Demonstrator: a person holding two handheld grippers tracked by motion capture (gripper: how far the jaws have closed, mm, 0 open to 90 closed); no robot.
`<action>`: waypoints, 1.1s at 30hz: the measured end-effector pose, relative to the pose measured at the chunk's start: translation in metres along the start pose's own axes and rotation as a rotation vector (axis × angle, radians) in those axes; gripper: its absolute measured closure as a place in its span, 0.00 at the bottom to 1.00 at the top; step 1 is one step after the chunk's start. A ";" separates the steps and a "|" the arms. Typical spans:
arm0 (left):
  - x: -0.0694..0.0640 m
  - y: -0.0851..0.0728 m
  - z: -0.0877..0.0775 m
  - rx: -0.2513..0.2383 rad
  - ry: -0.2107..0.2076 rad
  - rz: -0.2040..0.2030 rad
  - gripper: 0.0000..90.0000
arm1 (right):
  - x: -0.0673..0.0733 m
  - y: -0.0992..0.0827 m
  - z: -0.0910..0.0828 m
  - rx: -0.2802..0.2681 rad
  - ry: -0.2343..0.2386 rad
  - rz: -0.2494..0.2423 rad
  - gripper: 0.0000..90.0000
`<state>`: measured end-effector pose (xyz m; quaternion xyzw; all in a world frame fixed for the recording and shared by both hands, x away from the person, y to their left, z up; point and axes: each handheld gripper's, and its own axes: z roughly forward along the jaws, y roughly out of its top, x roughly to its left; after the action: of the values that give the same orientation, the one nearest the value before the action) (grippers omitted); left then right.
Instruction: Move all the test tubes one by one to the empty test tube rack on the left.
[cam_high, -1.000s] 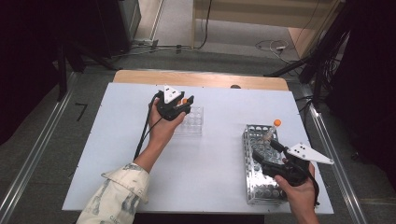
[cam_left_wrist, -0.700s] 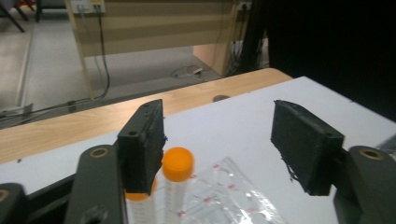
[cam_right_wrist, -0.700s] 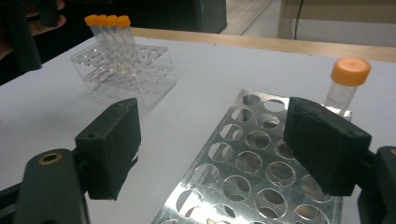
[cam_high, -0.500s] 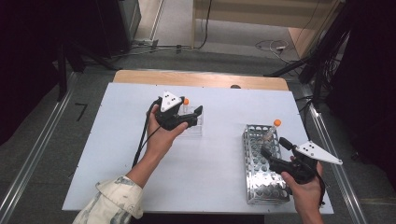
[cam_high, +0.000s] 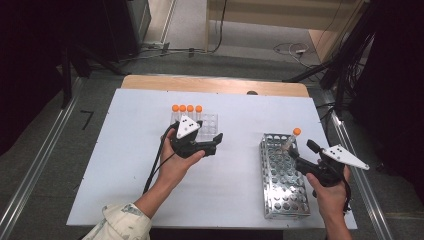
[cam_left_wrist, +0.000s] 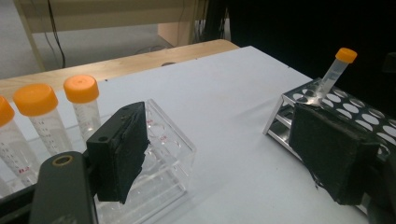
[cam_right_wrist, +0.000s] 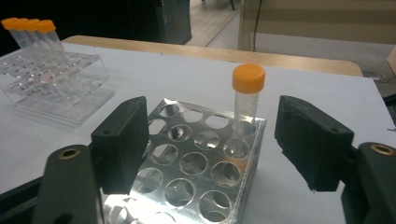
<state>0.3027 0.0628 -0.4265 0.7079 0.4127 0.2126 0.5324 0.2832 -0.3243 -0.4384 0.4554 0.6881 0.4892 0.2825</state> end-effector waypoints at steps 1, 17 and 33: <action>0.000 -0.001 0.000 0.000 -0.001 -0.002 0.23 | -0.002 -0.001 0.002 -0.001 -0.002 -0.003 0.30; -0.008 -0.008 -0.002 0.008 -0.016 -0.007 0.18 | -0.026 -0.007 0.041 0.017 -0.010 -0.002 0.59; -0.009 -0.009 -0.001 0.007 -0.024 -0.020 0.18 | -0.030 -0.007 0.050 0.017 0.003 -0.025 0.80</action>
<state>0.2931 0.0571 -0.4334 0.7082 0.4138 0.1973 0.5370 0.3349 -0.3317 -0.4647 0.4483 0.6985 0.4802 0.2837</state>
